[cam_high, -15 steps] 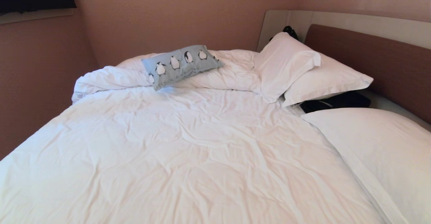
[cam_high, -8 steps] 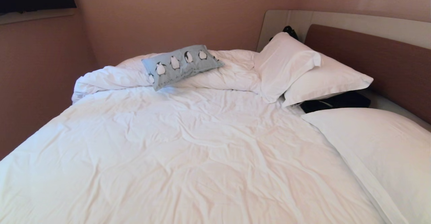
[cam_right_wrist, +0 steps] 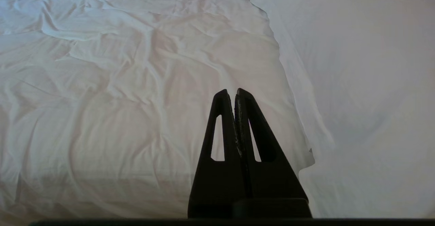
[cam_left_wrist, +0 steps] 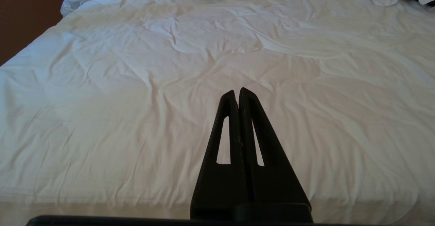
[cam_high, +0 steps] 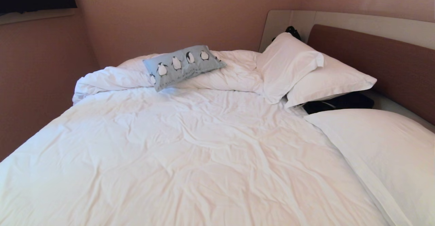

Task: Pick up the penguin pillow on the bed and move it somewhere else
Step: Pick up the pillow

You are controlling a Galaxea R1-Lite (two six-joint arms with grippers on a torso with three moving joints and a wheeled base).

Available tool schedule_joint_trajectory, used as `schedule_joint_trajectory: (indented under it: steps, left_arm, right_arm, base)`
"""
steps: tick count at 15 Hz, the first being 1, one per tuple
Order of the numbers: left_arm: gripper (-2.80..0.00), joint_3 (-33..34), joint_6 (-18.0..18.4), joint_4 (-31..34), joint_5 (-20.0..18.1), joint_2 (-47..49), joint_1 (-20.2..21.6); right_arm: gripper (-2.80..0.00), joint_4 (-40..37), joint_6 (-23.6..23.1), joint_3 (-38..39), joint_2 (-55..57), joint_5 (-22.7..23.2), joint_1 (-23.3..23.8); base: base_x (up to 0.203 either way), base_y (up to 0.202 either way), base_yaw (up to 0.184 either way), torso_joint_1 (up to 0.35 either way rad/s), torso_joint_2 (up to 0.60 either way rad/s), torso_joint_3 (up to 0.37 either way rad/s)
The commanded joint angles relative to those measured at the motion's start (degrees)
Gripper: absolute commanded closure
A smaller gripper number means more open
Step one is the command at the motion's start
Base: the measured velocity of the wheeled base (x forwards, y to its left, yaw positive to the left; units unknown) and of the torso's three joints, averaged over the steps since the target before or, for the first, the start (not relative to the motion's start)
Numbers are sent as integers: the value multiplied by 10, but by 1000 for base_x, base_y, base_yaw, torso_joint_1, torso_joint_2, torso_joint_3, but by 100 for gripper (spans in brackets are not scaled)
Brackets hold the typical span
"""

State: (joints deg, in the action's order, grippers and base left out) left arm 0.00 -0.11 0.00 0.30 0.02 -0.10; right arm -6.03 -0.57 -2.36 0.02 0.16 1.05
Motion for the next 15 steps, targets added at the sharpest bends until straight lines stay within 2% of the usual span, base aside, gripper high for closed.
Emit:
schedule_joint_trajectory:
  steps: [1, 6, 12, 15]
  left_arm:
    - [0, 1, -1, 0, 0, 0, 0]
    - [0, 1, 0, 0, 0, 0, 0]
    - [0, 0, 0, 0, 0, 0, 0]
    - [0, 0, -1, 0, 0, 0, 0]
  right_arm:
    - [0, 0, 0, 0, 0, 0, 0]
    - [0, 0, -1, 0, 0, 0, 0]
    - [0, 16, -29, 0, 0, 3, 0]
    - [0, 23, -43, -34, 0, 5, 0]
  base:
    - [0, 0, 0, 0, 0, 0]
    - [0, 0, 0, 0, 0, 0]
    - [0, 0, 0, 0, 0, 0]
    - [0, 0, 0, 0, 0, 0]
